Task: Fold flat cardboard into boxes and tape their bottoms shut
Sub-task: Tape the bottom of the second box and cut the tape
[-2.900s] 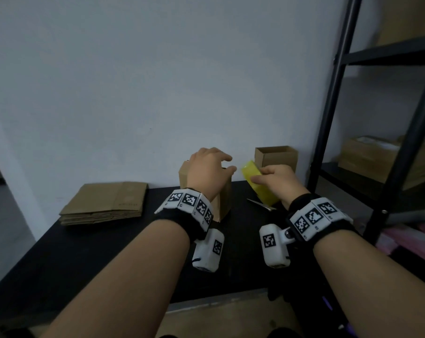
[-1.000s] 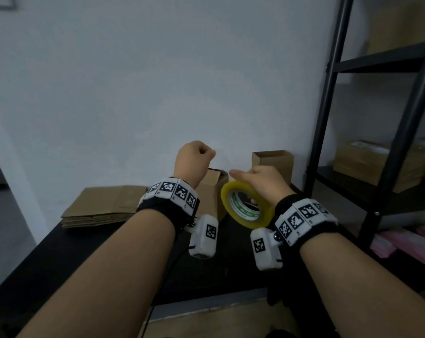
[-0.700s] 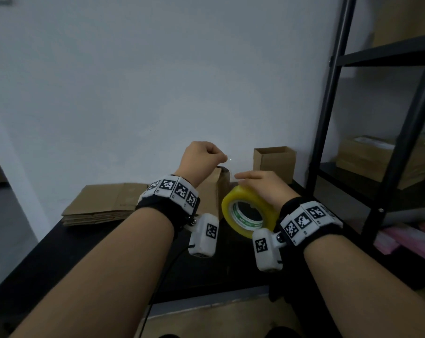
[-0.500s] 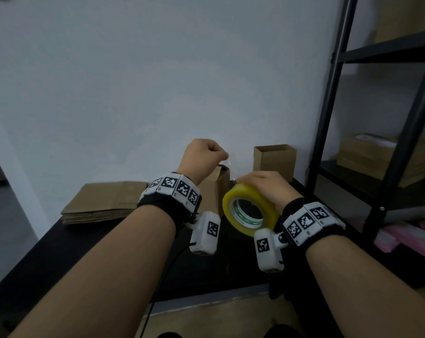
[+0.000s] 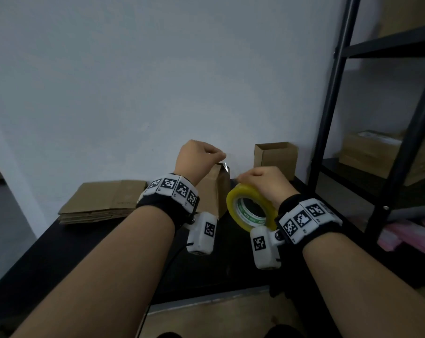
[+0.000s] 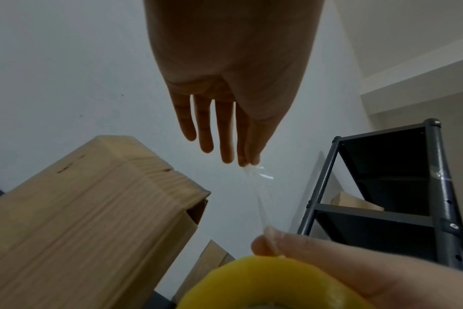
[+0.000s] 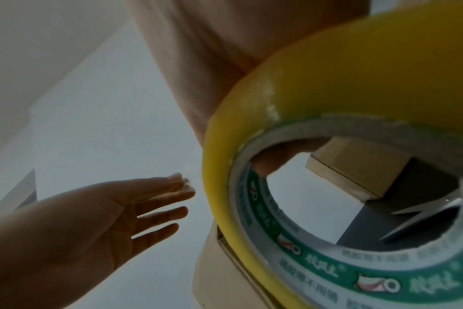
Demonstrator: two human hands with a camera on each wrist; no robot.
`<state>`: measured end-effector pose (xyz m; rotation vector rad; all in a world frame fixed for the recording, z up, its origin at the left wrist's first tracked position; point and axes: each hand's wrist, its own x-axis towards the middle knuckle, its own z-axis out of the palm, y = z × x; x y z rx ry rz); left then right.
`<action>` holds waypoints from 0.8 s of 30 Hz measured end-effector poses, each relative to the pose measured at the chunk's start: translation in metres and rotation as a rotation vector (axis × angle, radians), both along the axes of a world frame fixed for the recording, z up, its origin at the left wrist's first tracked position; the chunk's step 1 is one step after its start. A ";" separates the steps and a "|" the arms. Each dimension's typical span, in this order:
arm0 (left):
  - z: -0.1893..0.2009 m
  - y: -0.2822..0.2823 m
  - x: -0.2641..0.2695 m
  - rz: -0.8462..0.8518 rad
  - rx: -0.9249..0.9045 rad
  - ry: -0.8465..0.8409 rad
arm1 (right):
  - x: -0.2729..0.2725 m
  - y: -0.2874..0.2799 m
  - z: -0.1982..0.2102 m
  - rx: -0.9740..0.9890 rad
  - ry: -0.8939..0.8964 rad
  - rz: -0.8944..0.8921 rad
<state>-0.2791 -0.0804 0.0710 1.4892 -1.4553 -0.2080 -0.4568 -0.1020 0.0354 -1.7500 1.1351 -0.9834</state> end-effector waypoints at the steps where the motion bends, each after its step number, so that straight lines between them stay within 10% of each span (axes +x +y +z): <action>1: -0.001 -0.001 0.002 -0.007 0.005 0.016 | 0.002 -0.002 0.000 -0.024 -0.002 -0.017; 14: -0.032 -0.040 0.053 0.121 0.307 -0.509 | 0.011 -0.025 -0.006 -0.063 0.051 -0.089; 24: -0.043 -0.044 0.048 0.107 0.388 -0.305 | 0.018 -0.032 -0.014 -0.018 0.039 -0.074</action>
